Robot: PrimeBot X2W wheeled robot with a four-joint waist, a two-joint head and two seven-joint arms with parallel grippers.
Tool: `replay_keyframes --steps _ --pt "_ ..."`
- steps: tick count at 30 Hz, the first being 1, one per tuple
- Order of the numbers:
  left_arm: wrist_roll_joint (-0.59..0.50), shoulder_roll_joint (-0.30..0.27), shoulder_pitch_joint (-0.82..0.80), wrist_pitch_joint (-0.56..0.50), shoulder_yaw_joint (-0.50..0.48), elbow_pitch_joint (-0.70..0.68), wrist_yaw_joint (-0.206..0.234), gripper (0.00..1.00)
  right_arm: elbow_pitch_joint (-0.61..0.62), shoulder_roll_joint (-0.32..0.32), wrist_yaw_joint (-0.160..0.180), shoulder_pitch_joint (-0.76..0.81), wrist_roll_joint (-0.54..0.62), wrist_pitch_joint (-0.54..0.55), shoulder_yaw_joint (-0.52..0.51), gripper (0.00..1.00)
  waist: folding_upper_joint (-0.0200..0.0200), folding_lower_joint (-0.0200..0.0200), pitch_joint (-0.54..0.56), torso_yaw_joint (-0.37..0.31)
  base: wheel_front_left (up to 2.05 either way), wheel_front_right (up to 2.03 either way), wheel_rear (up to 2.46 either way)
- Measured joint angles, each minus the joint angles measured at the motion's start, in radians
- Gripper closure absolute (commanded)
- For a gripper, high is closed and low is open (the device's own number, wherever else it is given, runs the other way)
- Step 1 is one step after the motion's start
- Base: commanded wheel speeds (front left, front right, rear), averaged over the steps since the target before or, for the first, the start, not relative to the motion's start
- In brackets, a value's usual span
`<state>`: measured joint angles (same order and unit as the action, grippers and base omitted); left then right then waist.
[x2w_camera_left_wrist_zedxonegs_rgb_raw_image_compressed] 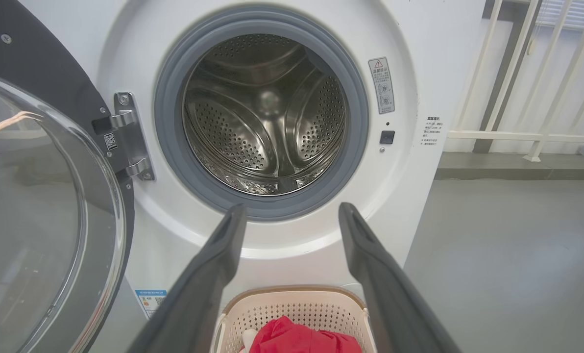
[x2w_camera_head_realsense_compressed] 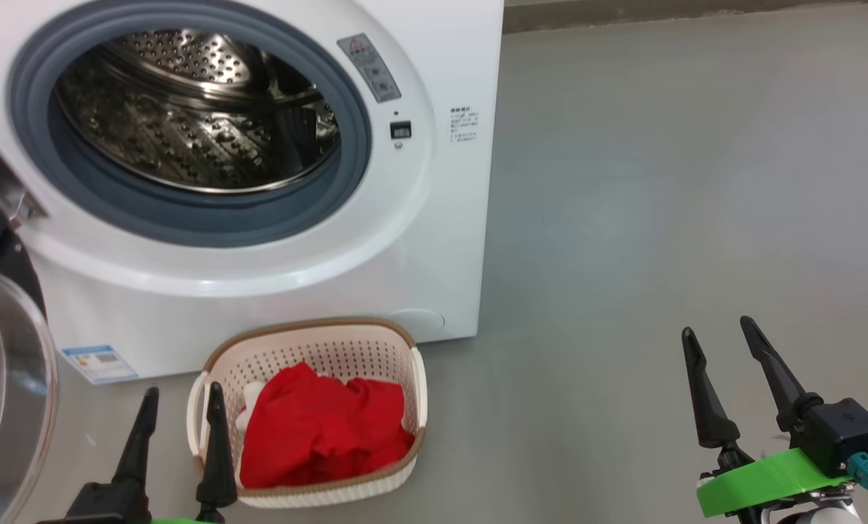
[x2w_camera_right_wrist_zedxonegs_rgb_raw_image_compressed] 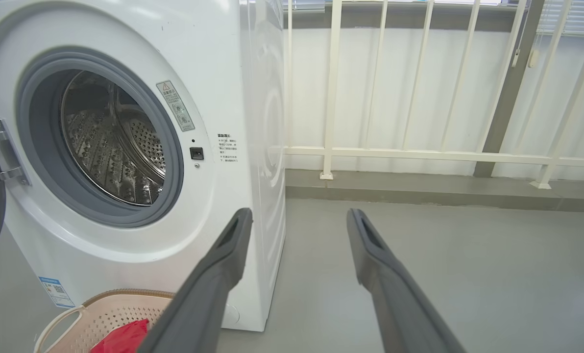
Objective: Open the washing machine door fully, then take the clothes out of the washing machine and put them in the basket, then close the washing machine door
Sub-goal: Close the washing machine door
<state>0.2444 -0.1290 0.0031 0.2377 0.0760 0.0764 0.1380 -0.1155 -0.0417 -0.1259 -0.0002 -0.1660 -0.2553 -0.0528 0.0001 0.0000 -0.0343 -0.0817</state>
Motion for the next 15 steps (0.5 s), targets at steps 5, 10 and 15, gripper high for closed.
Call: replay_keyframes --steps 5,10,15 --pt "0.0 -0.006 0.0 0.0 0.013 -0.015 0.002 0.0 0.0 0.0 0.0 0.0 0.0 0.0 0.0 0.0 0.0 0.0 -0.005 0.002 -0.98 0.98 0.0" --pt "0.0 -0.003 0.0 -0.008 0.019 -0.021 0.007 0.0 0.0 0.0 0.0 0.0 0.0 0.0 0.0 0.0 0.0 0.0001 -0.008 0.004 -0.3 0.3 0.0" --pt "-0.006 -0.003 0.0 -0.008 0.022 -0.021 0.02 0.0 0.0 0.0 0.0 0.0 0.0 0.0 0.0 0.0 0.0 0.0 -0.014 0.005 0.0 0.0 0.0"
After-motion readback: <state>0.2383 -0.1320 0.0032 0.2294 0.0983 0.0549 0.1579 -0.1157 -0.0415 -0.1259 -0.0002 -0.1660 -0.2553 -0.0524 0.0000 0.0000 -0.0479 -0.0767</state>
